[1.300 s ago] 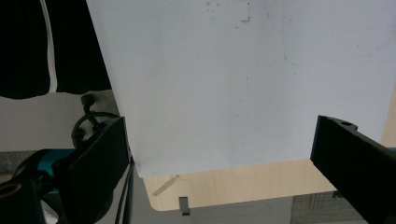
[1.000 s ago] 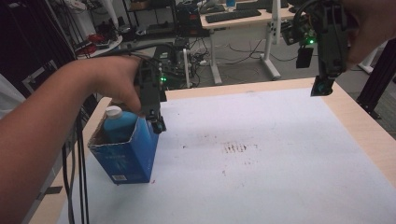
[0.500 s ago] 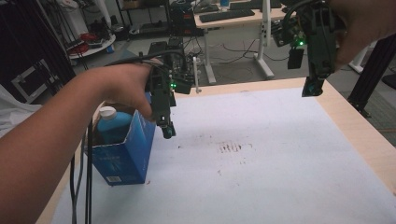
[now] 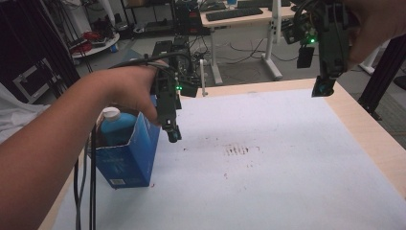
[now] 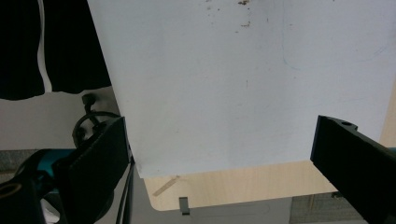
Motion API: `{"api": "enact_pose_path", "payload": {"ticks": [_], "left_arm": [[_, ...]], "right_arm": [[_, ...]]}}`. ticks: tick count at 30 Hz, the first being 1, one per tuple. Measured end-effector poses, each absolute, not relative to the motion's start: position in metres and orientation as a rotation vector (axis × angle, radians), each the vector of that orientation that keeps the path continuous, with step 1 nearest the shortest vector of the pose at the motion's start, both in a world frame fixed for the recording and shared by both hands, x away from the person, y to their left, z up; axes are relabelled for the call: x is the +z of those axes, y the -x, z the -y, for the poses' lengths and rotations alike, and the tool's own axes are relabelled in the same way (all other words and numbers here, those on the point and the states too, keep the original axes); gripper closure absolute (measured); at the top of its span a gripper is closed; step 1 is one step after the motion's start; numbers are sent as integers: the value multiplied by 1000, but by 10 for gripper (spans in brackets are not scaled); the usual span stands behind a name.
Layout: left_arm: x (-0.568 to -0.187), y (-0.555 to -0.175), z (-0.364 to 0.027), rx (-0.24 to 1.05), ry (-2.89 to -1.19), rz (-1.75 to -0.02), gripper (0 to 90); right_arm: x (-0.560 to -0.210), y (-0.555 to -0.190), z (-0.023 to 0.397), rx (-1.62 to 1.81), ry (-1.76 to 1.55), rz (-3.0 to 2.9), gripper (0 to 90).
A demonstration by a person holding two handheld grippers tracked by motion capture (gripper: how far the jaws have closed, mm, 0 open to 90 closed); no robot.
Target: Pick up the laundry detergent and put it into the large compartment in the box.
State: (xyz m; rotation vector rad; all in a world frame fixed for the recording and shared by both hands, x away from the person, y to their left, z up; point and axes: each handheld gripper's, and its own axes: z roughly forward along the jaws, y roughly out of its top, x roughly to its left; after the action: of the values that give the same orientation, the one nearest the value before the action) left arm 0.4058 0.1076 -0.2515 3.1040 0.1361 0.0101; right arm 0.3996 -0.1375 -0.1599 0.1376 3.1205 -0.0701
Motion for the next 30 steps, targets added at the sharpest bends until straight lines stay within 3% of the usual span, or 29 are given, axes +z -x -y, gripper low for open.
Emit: {"api": "enact_pose_path", "payload": {"ticks": [30], "left_arm": [[-253,-406,-109,2,-3100,-142,16]], "right_arm": [[-157,-401,136,-66,-123,-3117,36]]}}
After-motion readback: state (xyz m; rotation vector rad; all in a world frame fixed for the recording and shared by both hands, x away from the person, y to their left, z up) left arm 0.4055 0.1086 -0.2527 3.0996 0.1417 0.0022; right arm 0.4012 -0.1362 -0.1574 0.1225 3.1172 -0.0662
